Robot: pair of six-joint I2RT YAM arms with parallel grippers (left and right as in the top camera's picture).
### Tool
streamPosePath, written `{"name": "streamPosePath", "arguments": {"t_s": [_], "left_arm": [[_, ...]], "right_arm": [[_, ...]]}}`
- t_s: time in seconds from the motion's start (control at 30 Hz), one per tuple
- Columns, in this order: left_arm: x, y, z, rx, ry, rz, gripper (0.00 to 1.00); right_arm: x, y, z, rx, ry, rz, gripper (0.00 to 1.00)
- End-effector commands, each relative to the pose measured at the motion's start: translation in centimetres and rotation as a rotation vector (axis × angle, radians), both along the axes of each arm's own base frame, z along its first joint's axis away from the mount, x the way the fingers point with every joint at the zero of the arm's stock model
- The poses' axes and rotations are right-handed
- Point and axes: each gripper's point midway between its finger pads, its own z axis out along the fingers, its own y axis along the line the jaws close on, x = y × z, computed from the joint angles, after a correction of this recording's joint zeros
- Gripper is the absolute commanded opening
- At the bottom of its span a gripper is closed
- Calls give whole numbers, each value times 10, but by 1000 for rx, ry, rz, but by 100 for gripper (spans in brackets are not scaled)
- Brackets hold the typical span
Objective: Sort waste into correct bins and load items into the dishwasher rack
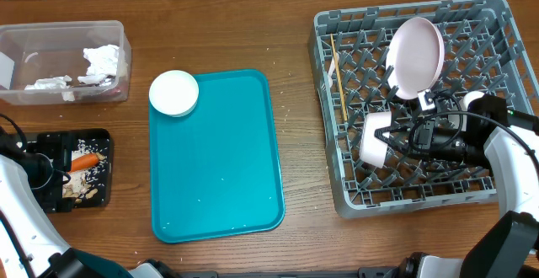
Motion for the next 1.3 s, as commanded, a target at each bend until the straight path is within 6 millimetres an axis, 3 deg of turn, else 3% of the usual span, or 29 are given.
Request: {"name": "streamPosePath", "arguments": {"t_s": [0.0, 0.43, 0.87, 1.17, 1.27], "left_arm": [[-3, 1, -2, -2, 13, 22, 100], [-3, 1, -2, -2, 13, 21, 100], [-3, 1, -2, -2, 13, 22, 100], [-3, 1, -2, -2, 13, 22, 100], [-3, 1, -2, -2, 13, 22, 100]], "right_arm": [[0, -1, 3, -6, -34, 0, 4], [3, -13, -15, -90, 53, -41, 4], [11, -72, -17, -117, 133, -259, 17], [10, -115, -19, -330, 319, -397, 33], [11, -143, -18, -465, 422, -511, 36]]}}
